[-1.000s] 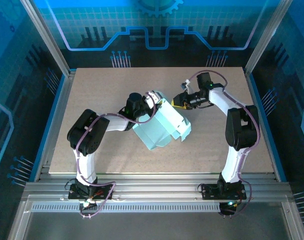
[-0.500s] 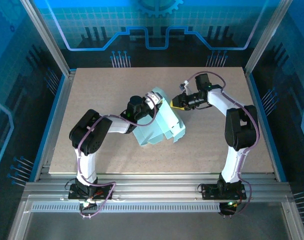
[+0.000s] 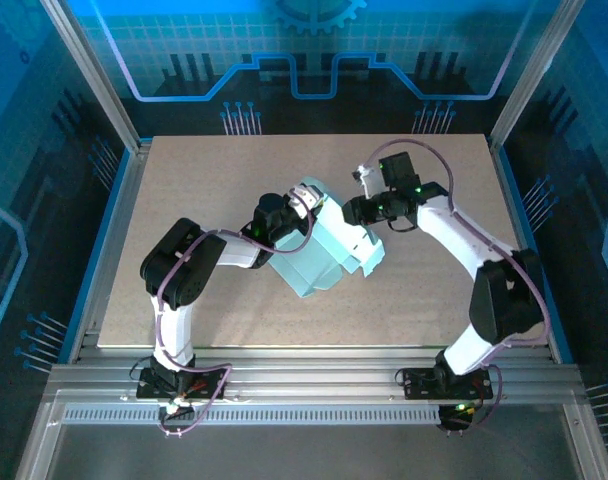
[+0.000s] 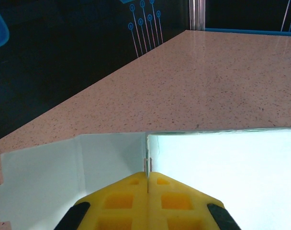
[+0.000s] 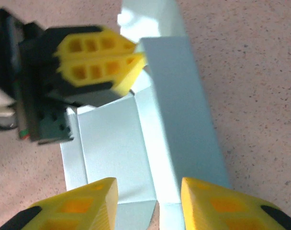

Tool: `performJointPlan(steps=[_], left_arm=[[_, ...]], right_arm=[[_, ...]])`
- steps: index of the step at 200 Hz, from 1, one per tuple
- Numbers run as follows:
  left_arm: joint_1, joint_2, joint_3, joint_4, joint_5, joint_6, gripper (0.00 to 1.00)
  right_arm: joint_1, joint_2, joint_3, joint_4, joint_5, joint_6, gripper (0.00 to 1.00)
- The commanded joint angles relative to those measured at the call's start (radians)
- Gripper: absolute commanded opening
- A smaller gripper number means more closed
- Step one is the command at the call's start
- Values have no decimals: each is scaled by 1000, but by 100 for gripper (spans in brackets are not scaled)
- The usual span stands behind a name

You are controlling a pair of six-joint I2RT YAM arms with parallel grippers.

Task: Fold the paper box

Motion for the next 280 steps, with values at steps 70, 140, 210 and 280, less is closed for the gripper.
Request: performJointPlan(steps=[70, 140, 210, 280], left_arm=[[0, 47, -35, 151, -9, -12, 0], [-2, 61, -68, 283, -40, -39, 0], [-59, 119, -83, 466, -147, -73, 0], [-137, 47, -195, 467, -361, -231, 0]], right_arm=[[21, 15, 24, 10, 210, -148, 38], [-182, 145, 79, -1, -335, 162, 44], [-193, 207, 79, 33, -473, 226, 51], [-193, 164, 15, 50, -521, 206, 51]])
